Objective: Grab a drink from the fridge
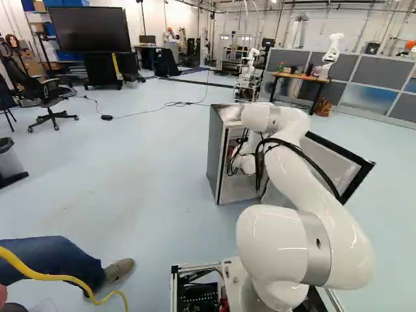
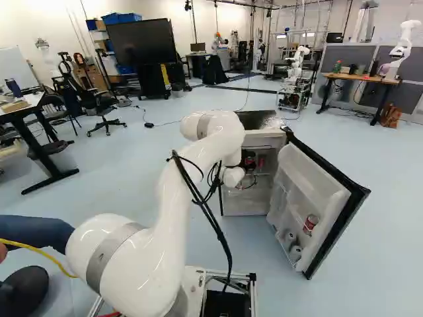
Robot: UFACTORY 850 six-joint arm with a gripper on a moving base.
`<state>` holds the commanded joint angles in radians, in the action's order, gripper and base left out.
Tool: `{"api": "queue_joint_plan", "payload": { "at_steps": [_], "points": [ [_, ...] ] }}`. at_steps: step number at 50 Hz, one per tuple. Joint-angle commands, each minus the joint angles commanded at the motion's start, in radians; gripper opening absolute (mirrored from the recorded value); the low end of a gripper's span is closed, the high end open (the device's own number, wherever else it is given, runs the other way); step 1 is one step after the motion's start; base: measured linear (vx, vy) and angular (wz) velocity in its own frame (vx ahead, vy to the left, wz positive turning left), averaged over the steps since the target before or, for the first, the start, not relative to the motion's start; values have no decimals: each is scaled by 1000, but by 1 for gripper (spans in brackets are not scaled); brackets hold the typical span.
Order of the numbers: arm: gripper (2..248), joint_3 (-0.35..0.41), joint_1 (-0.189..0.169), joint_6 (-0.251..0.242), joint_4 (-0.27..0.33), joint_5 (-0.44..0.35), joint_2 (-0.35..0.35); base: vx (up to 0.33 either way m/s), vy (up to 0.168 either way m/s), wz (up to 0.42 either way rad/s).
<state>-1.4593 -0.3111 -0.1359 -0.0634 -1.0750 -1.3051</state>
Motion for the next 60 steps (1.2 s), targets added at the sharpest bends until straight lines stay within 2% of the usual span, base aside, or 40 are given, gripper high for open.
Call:
{"api": "queue_joint_plan", "payload": {
  "at_steps": [42, 60],
  "points": [
    [92, 352, -33, 0, 0, 0, 279, 0, 0, 0],
    [92, 494, -33, 0, 0, 0, 397, 0, 0, 0]
  ]
}}
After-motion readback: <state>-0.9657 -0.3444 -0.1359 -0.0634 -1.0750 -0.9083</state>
